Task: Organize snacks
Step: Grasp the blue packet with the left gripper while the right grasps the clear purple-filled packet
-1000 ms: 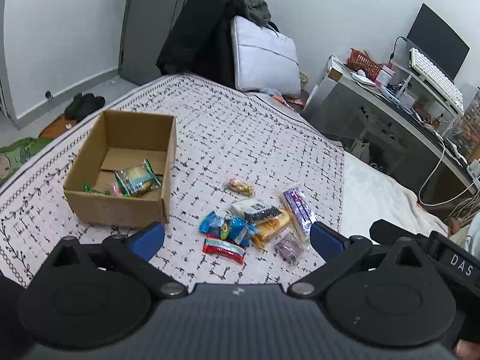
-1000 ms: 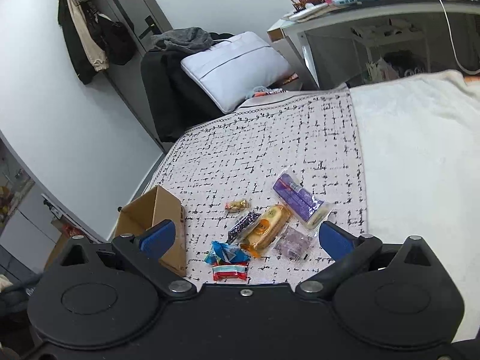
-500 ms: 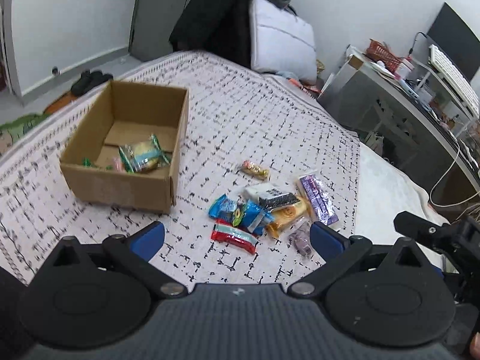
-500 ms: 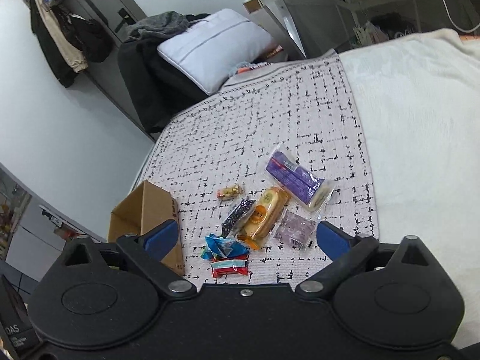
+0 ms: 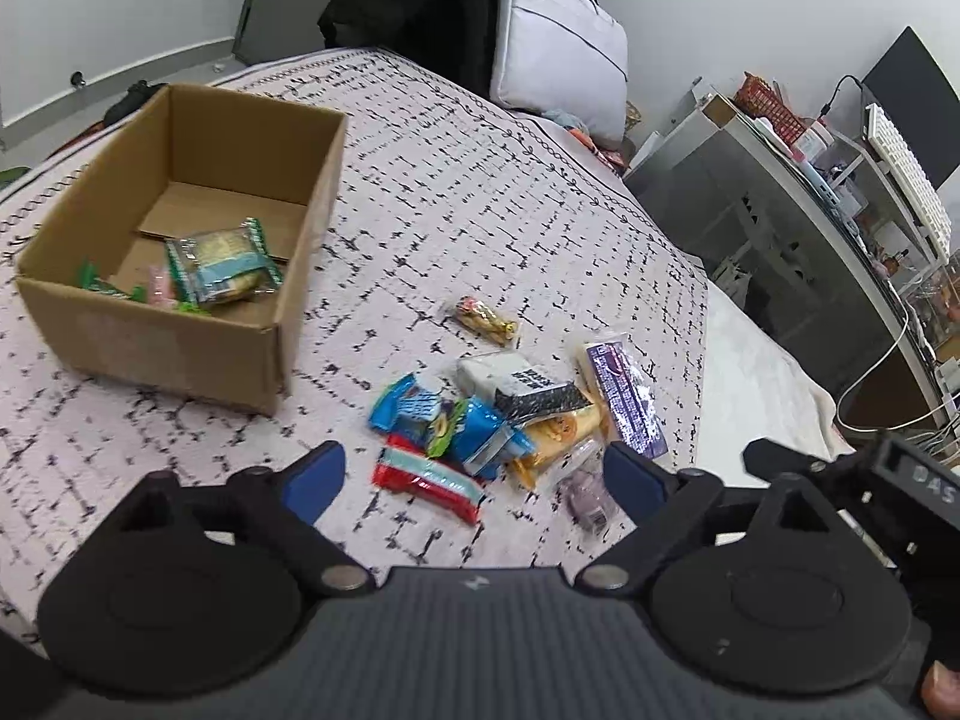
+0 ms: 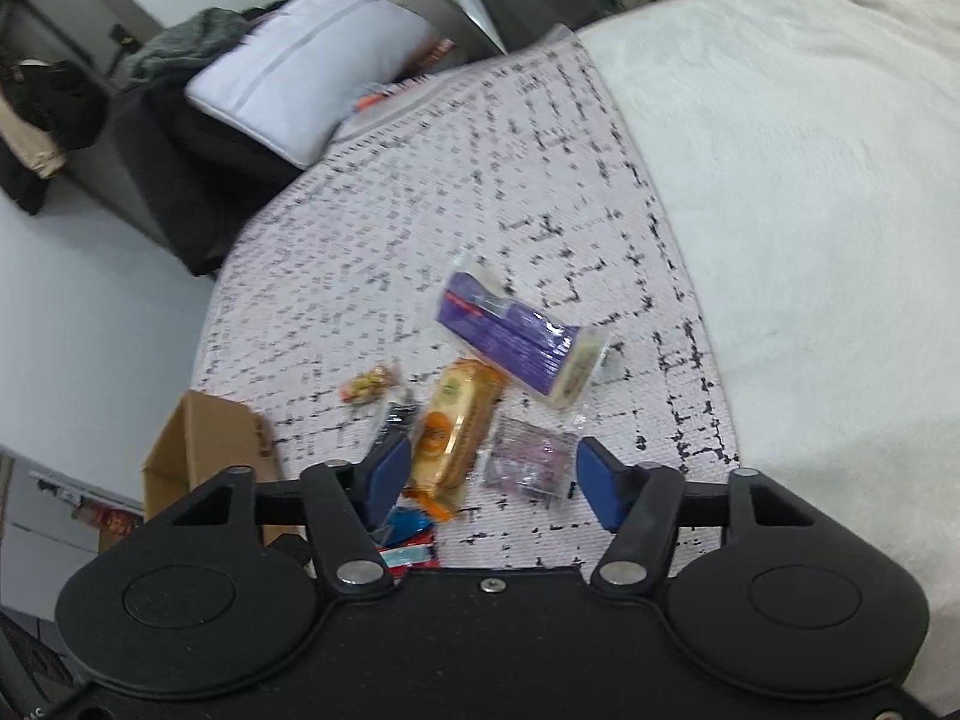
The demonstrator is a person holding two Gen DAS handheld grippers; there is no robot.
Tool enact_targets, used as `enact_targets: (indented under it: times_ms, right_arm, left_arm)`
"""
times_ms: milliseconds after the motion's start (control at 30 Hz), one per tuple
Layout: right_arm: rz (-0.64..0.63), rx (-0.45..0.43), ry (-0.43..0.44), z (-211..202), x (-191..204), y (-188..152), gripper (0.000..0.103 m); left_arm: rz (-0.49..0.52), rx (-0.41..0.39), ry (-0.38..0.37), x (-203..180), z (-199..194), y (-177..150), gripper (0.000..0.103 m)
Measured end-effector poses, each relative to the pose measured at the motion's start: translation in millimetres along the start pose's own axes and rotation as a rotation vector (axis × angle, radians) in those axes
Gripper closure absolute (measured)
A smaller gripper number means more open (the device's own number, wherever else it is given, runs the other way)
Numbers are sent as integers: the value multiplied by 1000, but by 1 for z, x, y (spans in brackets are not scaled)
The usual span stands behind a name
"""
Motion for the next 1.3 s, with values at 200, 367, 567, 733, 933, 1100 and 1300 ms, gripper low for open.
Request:
enact_targets:
  times_ms: [200,367,567,733,933,1100,1300]
  right_arm:
    - [55,23,-45,21,-4,1,55]
    - [89,49,-63,37,-6,-1,55]
    - [108,74,-79,50,-7,-3,55]
    - [127,99,-91,63,-8,-4,55]
    - [131,111,-127,72,-11,-6,54]
    - [104,121,-139,76,-8,-10,52]
    - [83,138,-154,83,-8,-15,60]
  left_arm:
    - [-37,50,-17,1,31,1,36]
    - [-56,87,-25,0,54,1,43]
    - [-42,118,-27,-5,78,0,48]
    - [-39,140,-19,-7,94,-2,50]
    - [-12,144,17,-6,105,-3,61]
    - [-2,145,23,-6,105,-4,67]
    - [-11,133,21,-5,98,-2,68]
Point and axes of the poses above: each gripper's, at about its wrist camera, not at the fingertips, and z roughly the way its jaws point, x to its left, y to its top, the point moved 6 cm from there along z, roughly the way its jaws point, and after that the axes turned 2 degrees about -x, right-handed, at the moved point
